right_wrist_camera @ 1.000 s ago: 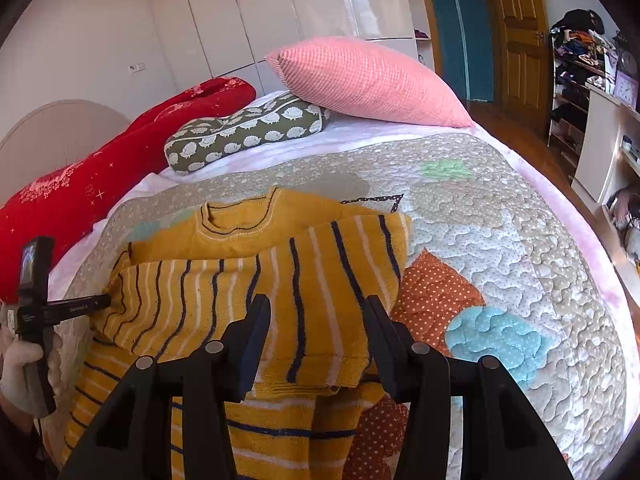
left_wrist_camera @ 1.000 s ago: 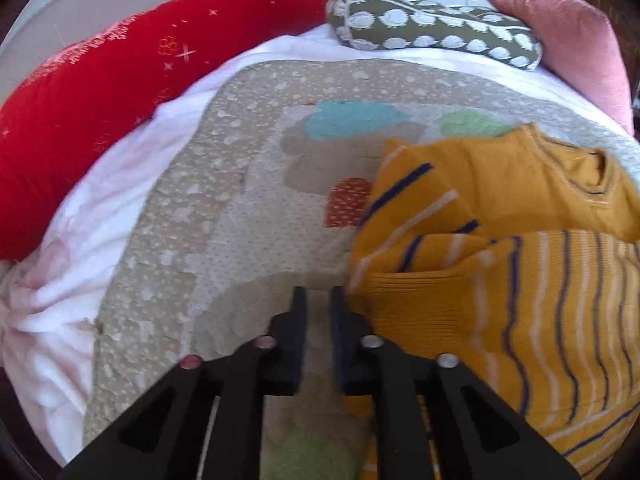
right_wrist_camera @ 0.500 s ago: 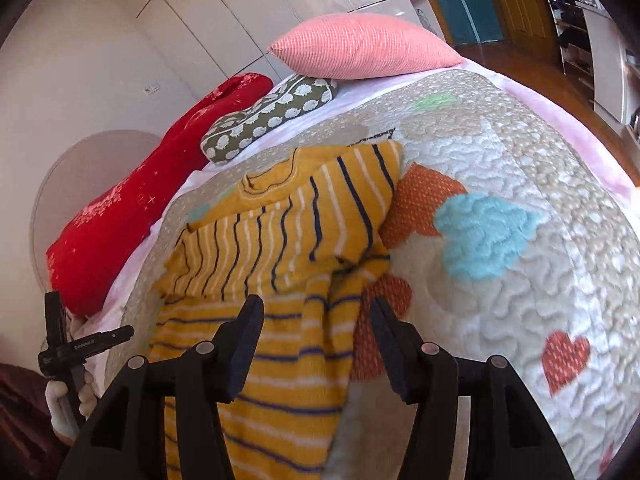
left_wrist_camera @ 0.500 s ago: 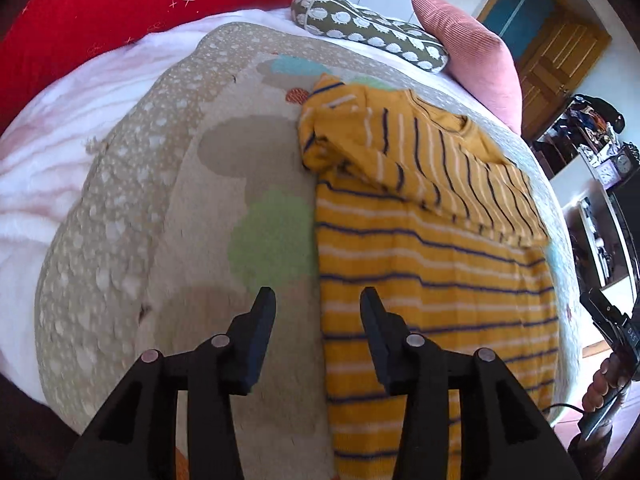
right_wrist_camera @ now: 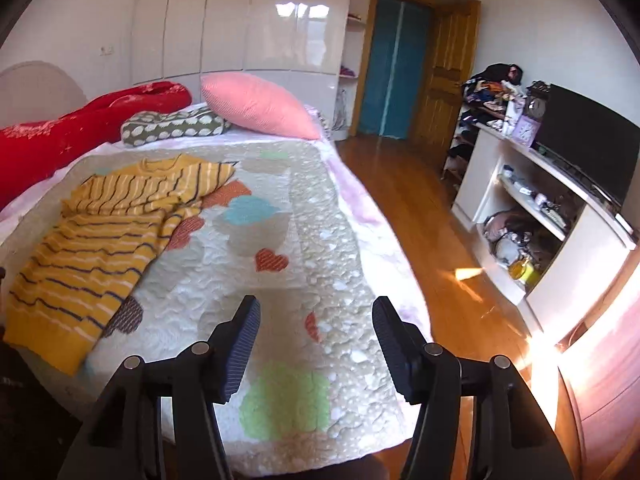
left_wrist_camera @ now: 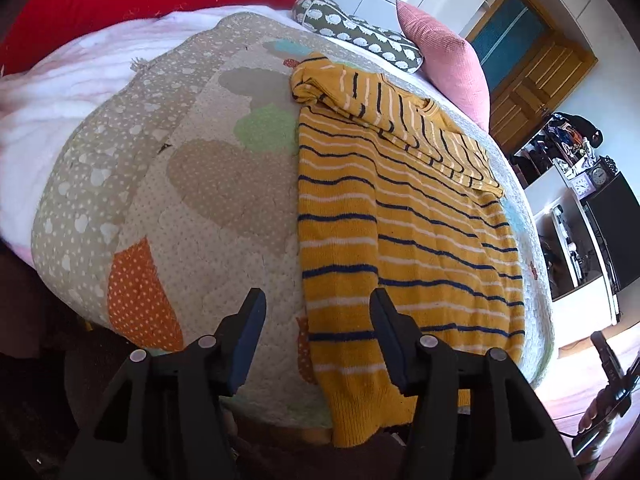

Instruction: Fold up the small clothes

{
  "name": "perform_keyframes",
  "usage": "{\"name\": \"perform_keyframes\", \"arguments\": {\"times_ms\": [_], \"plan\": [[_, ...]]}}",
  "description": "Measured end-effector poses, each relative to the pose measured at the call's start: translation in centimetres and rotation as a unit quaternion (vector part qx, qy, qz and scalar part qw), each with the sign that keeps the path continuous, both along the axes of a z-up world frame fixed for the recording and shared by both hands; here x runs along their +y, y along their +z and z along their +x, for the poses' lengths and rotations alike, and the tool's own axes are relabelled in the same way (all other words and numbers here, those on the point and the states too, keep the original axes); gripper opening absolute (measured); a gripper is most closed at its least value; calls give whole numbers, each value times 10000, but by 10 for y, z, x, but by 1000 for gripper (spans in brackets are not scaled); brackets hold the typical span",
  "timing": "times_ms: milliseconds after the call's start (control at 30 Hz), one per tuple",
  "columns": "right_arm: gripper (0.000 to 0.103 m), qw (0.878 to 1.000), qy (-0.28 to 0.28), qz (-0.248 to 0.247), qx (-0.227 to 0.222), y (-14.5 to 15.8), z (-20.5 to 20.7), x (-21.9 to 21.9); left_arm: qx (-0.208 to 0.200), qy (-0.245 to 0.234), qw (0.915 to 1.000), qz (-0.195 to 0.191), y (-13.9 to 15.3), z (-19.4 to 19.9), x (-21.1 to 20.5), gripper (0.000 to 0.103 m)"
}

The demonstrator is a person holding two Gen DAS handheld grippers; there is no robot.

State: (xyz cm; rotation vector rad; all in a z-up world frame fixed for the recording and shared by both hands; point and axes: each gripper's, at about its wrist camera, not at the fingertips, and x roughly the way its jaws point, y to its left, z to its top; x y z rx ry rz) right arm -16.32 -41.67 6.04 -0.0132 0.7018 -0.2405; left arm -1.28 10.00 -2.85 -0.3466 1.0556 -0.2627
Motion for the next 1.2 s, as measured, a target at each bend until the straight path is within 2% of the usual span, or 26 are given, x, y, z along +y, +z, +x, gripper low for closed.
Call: {"name": "perform_keyframes", "arguments": {"times_ms": [67, 100, 167, 200, 300, 400, 567, 600, 633, 667, 700, 733, 767, 800, 900, 1033, 1200], "plan": [[63, 9966, 403, 708, 123, -15, 7, 5, 134, -71, 9996, -246, -9, 3, -6, 53], [63, 9909, 600, 1192, 183, -25, 14, 8, 203, -142, 9991, -347, -13, 4, -10, 53], [63, 9717, 1014, 2101, 381, -51, 38, 24, 294, -265, 9981, -477, -20, 5, -18, 54], [63, 9624, 1184, 2396, 494, -63, 51, 35, 303, -297, 9980, -462, -22, 4, -22, 58], [62, 9467, 1571, 2711, 747, -91, 81, 73, 186, -360, 9979, -514, -23, 0, -27, 70], [61, 9338, 1806, 2953, 908, -107, 98, 100, 119, -451, 9966, -680, -25, -2, -30, 77], [61, 9313, 1971, 2917, 932, -110, 107, 129, 249, -624, 9940, -869, -31, -4, -44, 79], [61, 9310, 1989, 2911, 951, -111, 107, 135, 303, -614, 9942, -829, -33, -6, -49, 74], [61, 9325, 1983, 2865, 949, -112, 108, 139, 351, -597, 9950, -723, -34, -6, -53, 63], [59, 9355, 1969, 2784, 923, -112, 108, 144, 391, -574, 9963, -502, -34, -6, -58, 24], [51, 9388, 1960, 2687, 894, -113, 109, 149, 491, -592, 9966, -302, -36, -3, -62, 8], [36, 9435, 1922, 2549, 892, -113, 109, 153, 565, -554, 9962, -369, -37, -2, -61, 8], [27, 9454, 1908, 2483, 898, -113, 111, 156, 600, -498, 9960, -427, -37, -2, -58, 8], [14, 9418, 1938, 2586, 924, -113, 113, 155, 617, -461, 9960, -443, -35, -2, -57, 8], [11, 9316, 1879, 2987, 870, -109, 112, 143, 494, -390, 9969, -465, -23, -10, -51, 8], [9, 9321, 1870, 3004, 772, -100, 96, 138, 312, -430, 9973, -498, -8, -26, -47, 8], [9, 9261, 1945, 3113, 875, -100, 68, 135, 326, -514, 9969, -502, -7, -56, -41, 8]]}}
